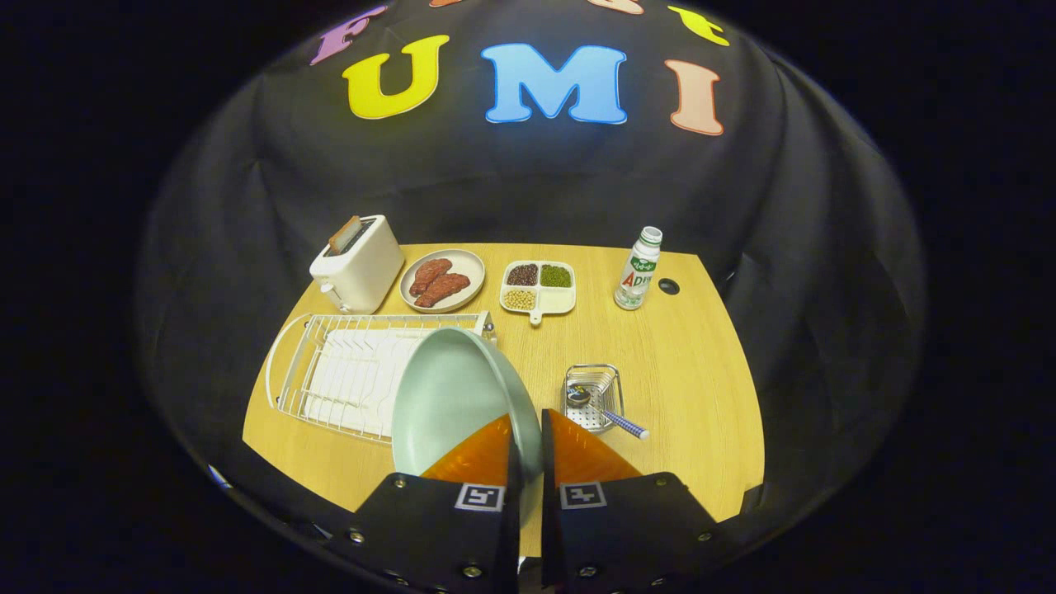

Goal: Take the plate from the dish rack, then take the spoon from the basket and place it into the plate.

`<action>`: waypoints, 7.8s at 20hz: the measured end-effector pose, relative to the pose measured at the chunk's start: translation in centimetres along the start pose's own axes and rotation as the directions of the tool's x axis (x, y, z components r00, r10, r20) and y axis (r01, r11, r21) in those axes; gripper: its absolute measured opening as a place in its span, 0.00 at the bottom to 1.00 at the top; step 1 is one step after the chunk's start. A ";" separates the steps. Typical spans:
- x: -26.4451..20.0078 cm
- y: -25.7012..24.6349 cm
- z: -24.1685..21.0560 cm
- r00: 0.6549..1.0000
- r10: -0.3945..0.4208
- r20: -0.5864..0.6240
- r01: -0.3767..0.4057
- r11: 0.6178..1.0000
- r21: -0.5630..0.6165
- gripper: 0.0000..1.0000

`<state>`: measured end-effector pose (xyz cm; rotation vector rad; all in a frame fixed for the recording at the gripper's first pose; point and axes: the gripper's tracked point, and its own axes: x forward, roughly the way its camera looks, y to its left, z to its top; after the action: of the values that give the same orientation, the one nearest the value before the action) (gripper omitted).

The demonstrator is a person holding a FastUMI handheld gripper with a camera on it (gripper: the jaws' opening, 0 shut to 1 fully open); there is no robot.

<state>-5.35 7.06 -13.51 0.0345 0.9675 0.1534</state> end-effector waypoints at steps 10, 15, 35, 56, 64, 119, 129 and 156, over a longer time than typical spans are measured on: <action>0.6 -4.6 -8.8 0.978 0.191 -0.080 -0.179 0.975 0.132 0.10; 2.2 -4.3 -13.1 0.952 0.289 -0.104 -0.261 0.939 0.222 0.10; 10.2 -2.6 -20.6 0.904 0.401 -0.145 -0.347 0.890 0.296 0.10; 1.3 -11.3 -5.3 0.742 0.222 0.632 -0.142 0.974 -0.174 0.56; 7.8 -11.7 -3.2 0.676 0.183 0.714 -0.091 0.982 -0.165 0.56; -4.1 -9.0 1.9 0.676 0.126 0.727 0.005 0.985 -0.175 0.06; -8.3 -8.4 -0.9 0.714 0.128 0.689 0.010 0.981 -0.193 0.06; 1.8 6.7 -11.1 0.824 0.445 0.352 -0.258 0.846 -0.466 0.06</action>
<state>-14.23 13.55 -20.60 -0.1230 0.4376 0.6692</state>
